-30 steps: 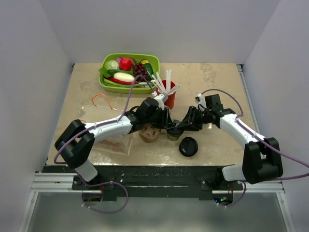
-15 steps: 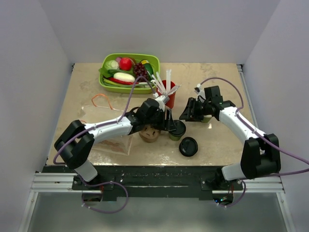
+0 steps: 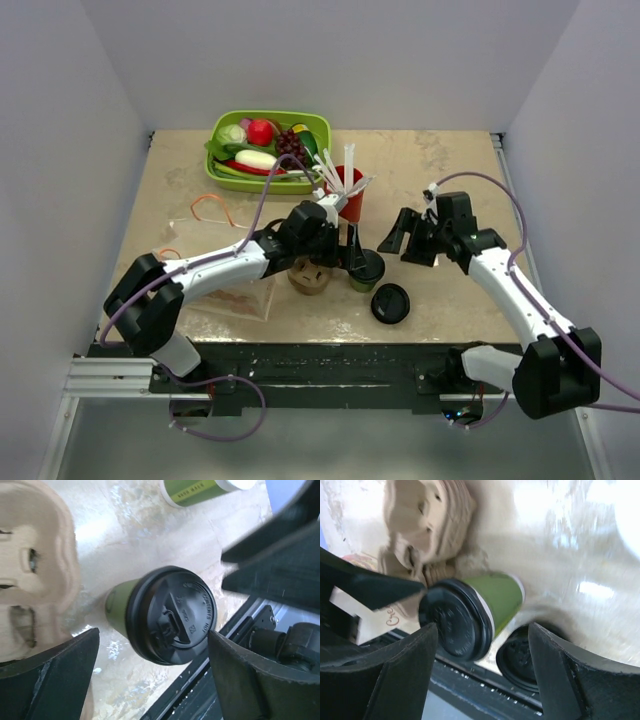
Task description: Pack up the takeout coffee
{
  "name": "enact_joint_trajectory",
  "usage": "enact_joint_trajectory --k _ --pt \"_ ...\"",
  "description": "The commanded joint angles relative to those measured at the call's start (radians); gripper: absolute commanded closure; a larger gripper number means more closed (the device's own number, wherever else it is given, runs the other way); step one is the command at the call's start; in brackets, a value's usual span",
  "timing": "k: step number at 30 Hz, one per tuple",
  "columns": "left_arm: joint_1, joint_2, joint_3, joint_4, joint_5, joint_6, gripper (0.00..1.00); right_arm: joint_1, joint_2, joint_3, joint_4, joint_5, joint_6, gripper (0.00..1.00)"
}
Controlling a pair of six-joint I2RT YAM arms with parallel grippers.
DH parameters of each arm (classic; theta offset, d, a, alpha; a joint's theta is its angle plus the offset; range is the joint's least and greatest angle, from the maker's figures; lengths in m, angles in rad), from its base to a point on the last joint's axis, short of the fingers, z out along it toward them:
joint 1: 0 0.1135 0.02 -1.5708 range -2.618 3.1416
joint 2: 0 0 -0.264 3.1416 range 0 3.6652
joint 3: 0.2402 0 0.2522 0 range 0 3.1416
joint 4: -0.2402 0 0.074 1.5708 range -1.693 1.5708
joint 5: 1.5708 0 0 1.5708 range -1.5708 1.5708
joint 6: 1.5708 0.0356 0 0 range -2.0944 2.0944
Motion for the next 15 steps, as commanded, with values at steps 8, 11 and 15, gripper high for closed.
enact_joint_trajectory --k 8,11,15 --pt "0.037 0.03 0.066 0.022 0.061 0.039 0.16 0.075 -0.053 -0.139 0.128 -0.085 0.201 0.25" --pt "0.037 0.043 0.066 0.04 0.089 0.03 0.23 0.079 -0.04 -0.136 0.112 -0.081 0.201 0.26" --pt "0.034 0.059 0.063 0.045 0.109 0.028 0.3 0.084 -0.019 -0.147 0.122 -0.081 0.211 0.27"
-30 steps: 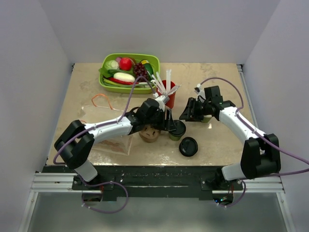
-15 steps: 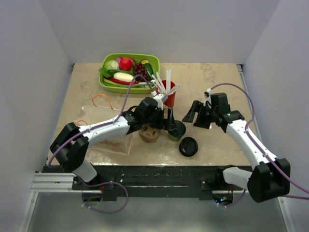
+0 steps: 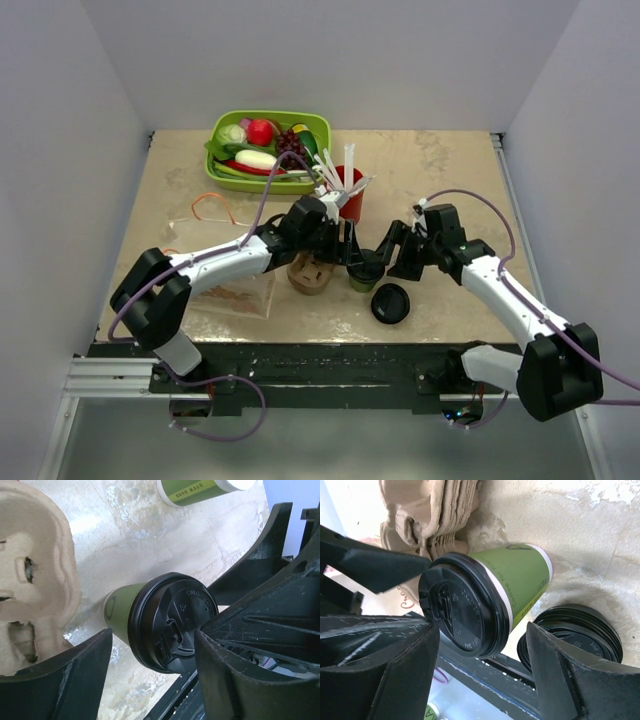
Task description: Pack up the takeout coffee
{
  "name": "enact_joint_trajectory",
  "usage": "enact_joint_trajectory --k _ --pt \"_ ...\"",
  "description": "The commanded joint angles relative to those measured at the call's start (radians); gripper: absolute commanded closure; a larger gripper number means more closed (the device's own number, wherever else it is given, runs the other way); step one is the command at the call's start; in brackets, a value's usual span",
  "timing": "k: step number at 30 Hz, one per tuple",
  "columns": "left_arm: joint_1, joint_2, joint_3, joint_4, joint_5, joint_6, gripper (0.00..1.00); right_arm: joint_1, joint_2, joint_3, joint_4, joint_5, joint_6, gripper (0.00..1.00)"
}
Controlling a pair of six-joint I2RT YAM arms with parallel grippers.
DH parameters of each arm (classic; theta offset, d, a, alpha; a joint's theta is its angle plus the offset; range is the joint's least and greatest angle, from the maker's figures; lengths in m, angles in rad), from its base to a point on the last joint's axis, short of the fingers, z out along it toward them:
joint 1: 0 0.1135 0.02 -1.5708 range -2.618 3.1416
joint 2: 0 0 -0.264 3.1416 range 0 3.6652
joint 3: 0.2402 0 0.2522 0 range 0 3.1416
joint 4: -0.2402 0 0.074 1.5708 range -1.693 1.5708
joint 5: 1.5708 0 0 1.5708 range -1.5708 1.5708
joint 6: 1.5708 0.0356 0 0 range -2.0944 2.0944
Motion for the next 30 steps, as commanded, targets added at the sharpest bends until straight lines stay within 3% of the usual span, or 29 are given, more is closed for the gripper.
enact_joint_trajectory --k 1,11,17,27,30 --pt "-0.006 0.024 0.029 0.048 0.049 0.011 0.31 0.005 0.019 -0.01 0.045 -0.023 0.034 0.28" --pt "-0.03 0.072 0.031 0.048 0.073 -0.014 0.46 0.008 0.082 -0.004 0.076 -0.082 0.022 0.36" --pt "-0.043 0.075 0.031 0.049 0.066 -0.018 0.51 0.008 0.116 0.0 0.083 -0.107 0.01 0.48" --pt "-0.049 0.085 0.028 0.039 0.061 -0.028 0.52 0.006 0.115 -0.03 0.131 -0.101 0.011 0.96" --pt "-0.049 0.082 0.02 0.034 0.055 -0.032 0.52 0.006 0.108 -0.053 0.177 -0.109 -0.034 1.0"
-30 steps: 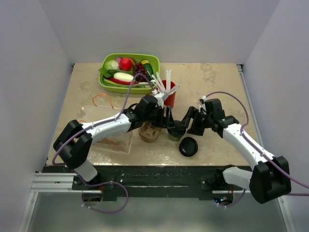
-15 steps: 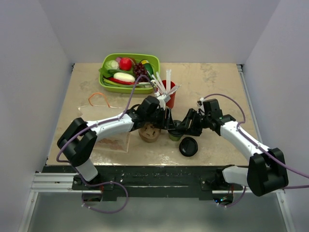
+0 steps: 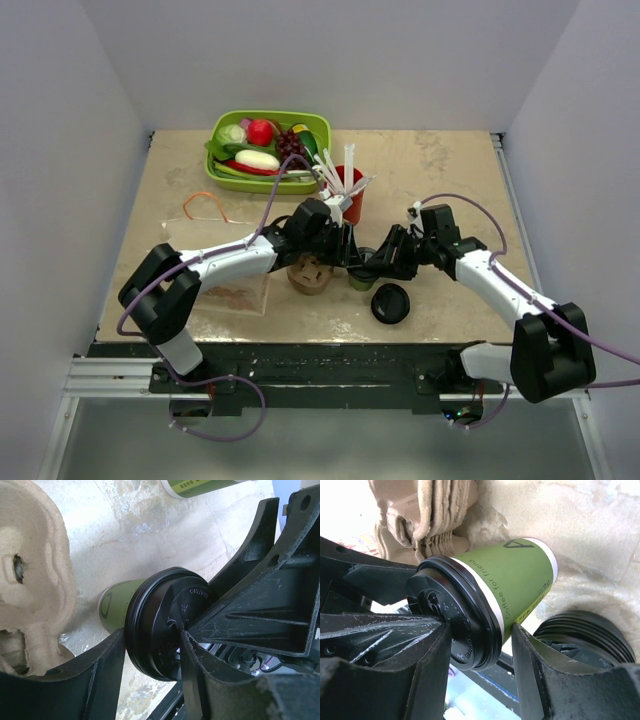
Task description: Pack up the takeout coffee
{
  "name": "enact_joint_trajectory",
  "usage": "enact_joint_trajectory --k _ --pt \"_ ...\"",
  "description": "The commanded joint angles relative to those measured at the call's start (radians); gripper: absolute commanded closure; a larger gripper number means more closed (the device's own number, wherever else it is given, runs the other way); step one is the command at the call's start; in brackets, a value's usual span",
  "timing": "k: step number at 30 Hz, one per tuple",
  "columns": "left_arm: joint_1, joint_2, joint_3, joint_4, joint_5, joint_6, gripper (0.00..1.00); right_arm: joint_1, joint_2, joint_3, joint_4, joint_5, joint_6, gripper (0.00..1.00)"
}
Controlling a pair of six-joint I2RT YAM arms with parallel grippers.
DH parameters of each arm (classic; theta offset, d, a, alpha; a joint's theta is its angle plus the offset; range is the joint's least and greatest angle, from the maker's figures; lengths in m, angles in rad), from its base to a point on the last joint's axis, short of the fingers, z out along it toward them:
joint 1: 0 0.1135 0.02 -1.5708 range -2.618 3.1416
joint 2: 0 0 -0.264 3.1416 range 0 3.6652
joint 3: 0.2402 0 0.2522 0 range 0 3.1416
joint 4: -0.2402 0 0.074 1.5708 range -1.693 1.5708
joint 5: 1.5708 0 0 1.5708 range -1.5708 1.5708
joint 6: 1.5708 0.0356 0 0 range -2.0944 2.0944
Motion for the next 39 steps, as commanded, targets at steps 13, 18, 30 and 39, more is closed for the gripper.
enact_joint_trajectory --k 13,18,30,39 --pt "-0.035 -0.015 -0.027 -0.006 0.002 -0.033 0.5 -0.005 -0.005 -0.049 0.218 -0.041 -0.303 1.0" --pt "-0.035 -0.019 -0.027 0.009 0.042 -0.019 0.46 -0.007 0.041 0.082 0.017 0.121 -0.375 1.0" --pt "-0.034 -0.058 0.015 0.029 0.036 0.0 0.12 -0.007 0.099 0.294 -0.181 0.188 -0.441 0.89" --pt "-0.026 -0.1 0.035 0.003 -0.019 0.011 0.0 -0.007 0.007 0.315 -0.236 0.252 -0.38 0.31"
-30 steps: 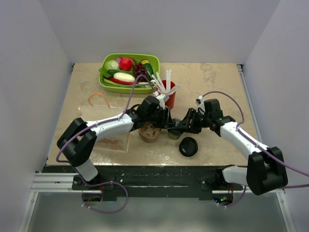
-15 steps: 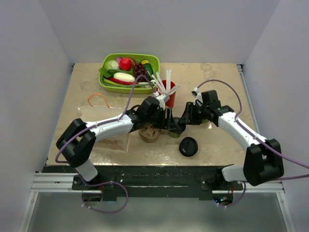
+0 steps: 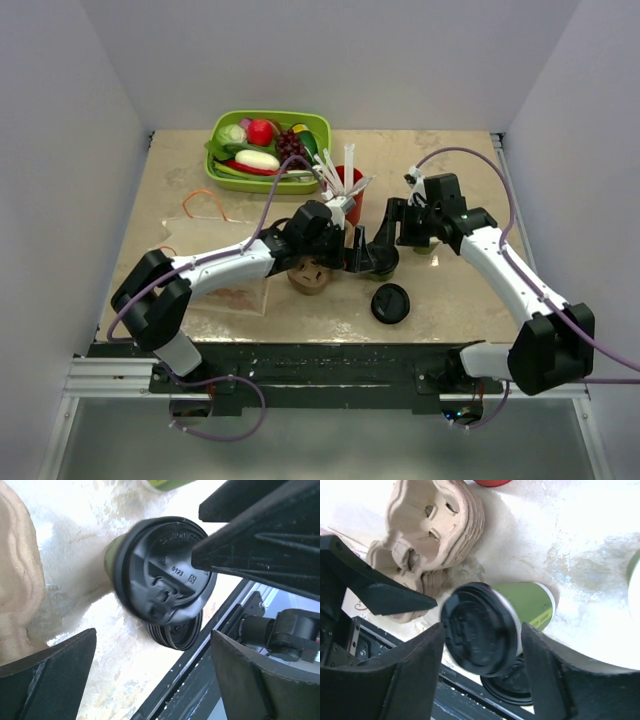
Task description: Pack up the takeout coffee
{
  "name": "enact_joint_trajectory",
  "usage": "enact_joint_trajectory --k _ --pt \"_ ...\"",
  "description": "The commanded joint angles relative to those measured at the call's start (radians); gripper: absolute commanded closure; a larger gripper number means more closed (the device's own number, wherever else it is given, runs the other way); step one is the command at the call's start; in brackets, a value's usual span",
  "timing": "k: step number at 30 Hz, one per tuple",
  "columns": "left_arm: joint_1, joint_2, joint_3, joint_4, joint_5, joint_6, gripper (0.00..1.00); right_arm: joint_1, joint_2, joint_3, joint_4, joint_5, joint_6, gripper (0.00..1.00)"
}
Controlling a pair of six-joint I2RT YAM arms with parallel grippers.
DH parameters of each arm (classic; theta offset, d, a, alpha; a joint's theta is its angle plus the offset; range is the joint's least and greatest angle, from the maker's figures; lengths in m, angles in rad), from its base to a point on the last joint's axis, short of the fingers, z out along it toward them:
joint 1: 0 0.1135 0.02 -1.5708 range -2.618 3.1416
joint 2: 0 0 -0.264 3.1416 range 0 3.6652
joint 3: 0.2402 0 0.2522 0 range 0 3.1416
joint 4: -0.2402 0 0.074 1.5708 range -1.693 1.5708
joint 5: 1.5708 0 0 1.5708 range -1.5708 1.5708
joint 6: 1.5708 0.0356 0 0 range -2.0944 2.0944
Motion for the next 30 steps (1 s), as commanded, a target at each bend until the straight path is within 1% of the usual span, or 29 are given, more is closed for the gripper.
enact_joint_trajectory --k 1,2,8,13,18,21,23,30 --pt "0.007 -0.058 0.045 0.006 -0.015 0.025 0.0 -0.001 -0.054 0.009 -0.049 0.083 0.027 0.3" --pt "0.01 -0.057 0.048 0.006 -0.013 0.023 0.0 -0.001 -0.063 0.004 -0.054 0.11 0.035 0.28" --pt "0.015 -0.04 0.071 0.02 -0.006 0.015 0.0 -0.001 -0.115 -0.034 -0.077 0.204 0.101 0.26" --pt "0.015 0.017 0.123 0.029 0.014 0.012 0.0 -0.005 -0.18 -0.046 -0.091 0.311 0.156 0.23" --pt "0.013 0.064 0.156 0.031 0.03 0.002 0.0 -0.016 -0.201 -0.04 -0.078 0.294 0.167 0.22" --pt "0.009 0.089 0.176 0.033 0.039 -0.002 0.0 -0.036 -0.201 -0.037 -0.083 0.311 0.144 0.22" --pt "0.004 0.1 0.186 0.031 0.039 -0.006 0.0 -0.054 -0.192 -0.042 -0.069 0.29 0.127 0.24" --pt "0.0 0.146 0.2 0.031 0.042 -0.037 0.03 -0.102 -0.099 -0.099 0.0 0.12 0.137 0.28"
